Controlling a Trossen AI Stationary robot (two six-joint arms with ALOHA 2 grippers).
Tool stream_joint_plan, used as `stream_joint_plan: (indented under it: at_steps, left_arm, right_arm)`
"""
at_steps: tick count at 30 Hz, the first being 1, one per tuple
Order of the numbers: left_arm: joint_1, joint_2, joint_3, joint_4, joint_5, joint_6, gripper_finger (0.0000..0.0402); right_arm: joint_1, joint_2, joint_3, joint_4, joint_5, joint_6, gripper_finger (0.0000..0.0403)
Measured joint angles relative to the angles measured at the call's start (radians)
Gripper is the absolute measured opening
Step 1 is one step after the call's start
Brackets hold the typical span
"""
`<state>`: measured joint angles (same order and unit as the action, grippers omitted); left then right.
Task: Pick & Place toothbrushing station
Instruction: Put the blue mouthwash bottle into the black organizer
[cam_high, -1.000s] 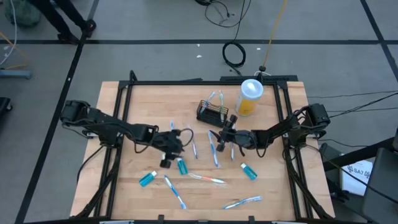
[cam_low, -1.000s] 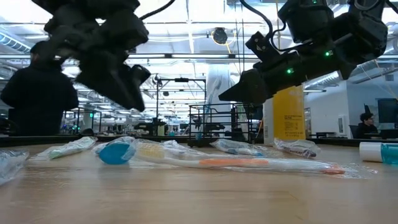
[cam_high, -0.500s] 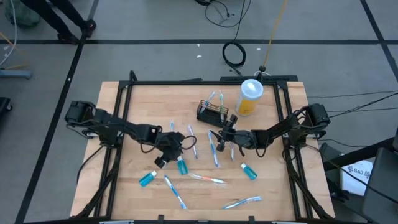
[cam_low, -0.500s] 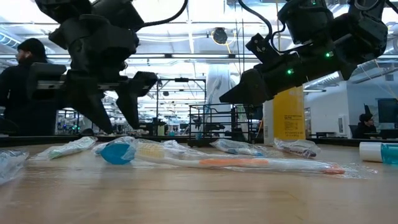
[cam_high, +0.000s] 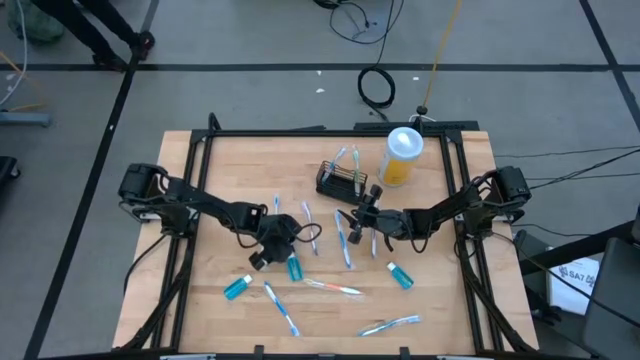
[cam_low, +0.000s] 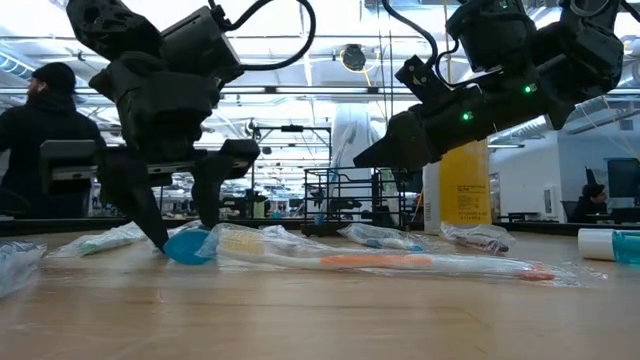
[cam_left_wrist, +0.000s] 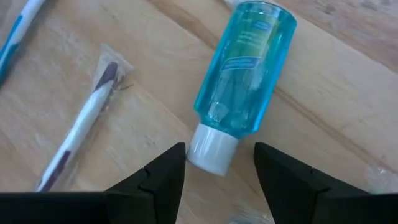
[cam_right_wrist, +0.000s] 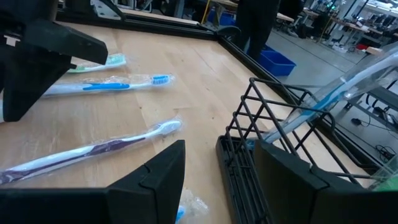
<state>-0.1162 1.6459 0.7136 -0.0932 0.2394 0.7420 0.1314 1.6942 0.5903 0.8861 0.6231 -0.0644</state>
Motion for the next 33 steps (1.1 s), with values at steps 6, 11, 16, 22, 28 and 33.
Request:
stream_joint_plan:
  at_steps: [6,11,16,22,28,33]
  left_arm:
    - [-0.003,0.002,0.0,0.018,0.007,0.031,0.02]
    - [-0.003,0.002,0.0,0.015,0.004,0.047,0.0175]
    - [-0.003,0.003,-0.001,0.011,0.006,0.014,0.012]
    - [-0.002,0.003,-0.001,0.02,-0.008,-0.048,0.0099]
    - [-0.02,-0.009,-0.001,0.015,-0.065,0.035,0.0116]
    - [-0.047,-0.072,0.003,0.002,-0.276,0.091,0.0101]
  right_arm:
    - [0.0,0.0,0.0,-0.002,0.0,-0.001,0.0183]
    - [0.0,0.0,0.0,-0.002,0.0,-0.001,0.0183]
    - [0.0,0.0,0.0,-0.002,0.0,-0.002,0.0183]
    - [0.0,0.0,0.0,-0.002,0.0,-0.003,0.0183]
    - [0.0,0.0,0.0,-0.002,0.0,-0.003,0.0183]
    - [0.0,0.0,0.0,0.001,-0.001,0.015,0.0183]
